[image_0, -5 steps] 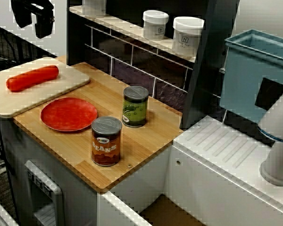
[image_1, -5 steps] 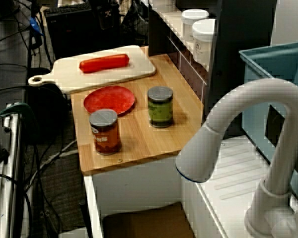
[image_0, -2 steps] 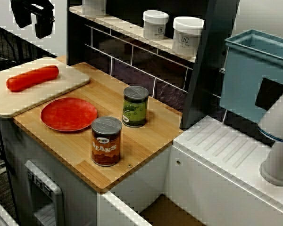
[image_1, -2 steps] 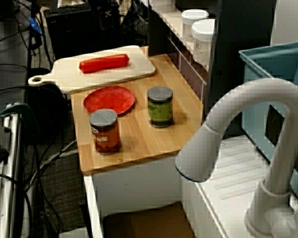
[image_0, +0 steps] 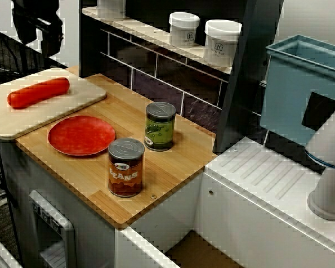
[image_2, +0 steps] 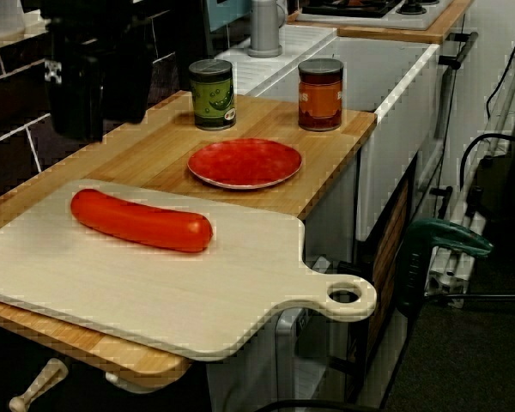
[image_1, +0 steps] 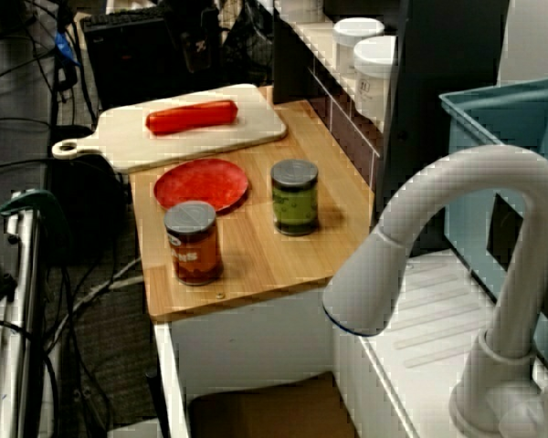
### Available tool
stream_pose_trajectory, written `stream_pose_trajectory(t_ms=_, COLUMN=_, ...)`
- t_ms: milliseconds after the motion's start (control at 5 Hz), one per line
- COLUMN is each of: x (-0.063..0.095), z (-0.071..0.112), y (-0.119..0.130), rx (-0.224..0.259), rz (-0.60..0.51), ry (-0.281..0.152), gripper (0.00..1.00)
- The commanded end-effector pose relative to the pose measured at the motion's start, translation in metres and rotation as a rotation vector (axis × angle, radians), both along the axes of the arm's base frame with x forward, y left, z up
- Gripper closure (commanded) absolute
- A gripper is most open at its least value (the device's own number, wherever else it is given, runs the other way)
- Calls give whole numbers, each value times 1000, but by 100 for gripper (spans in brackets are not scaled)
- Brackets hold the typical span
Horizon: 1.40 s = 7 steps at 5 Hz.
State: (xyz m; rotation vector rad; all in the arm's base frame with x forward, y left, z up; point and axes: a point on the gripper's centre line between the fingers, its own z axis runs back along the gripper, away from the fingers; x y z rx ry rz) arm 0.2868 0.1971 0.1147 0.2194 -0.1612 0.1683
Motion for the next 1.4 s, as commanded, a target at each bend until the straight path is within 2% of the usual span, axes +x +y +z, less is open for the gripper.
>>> stream_pose_trajectory(t_ms=0, x=-10, z=-11, y=15, rx=50, rz=-18, ry=-54, gripper=0)
stream_pose_trajectory(t_ms=200, x=-15, z=-25, y=14, rx=27, rz=-12, ry=-38, gripper=0)
stream_pose_trajectory(t_ms=600, x=-13, z=-29, y=14, rx=-22, rz=2, ry=-28, gripper=0)
stream_pose_trajectory(t_ms=800, x=-11, z=-25, y=13, rx=-44, rz=6, ry=-34, gripper=0)
stream_pose_trajectory(t_ms=1200, x=-12, z=-28, y=8, rx=-65, rz=12, ry=-27, gripper=0)
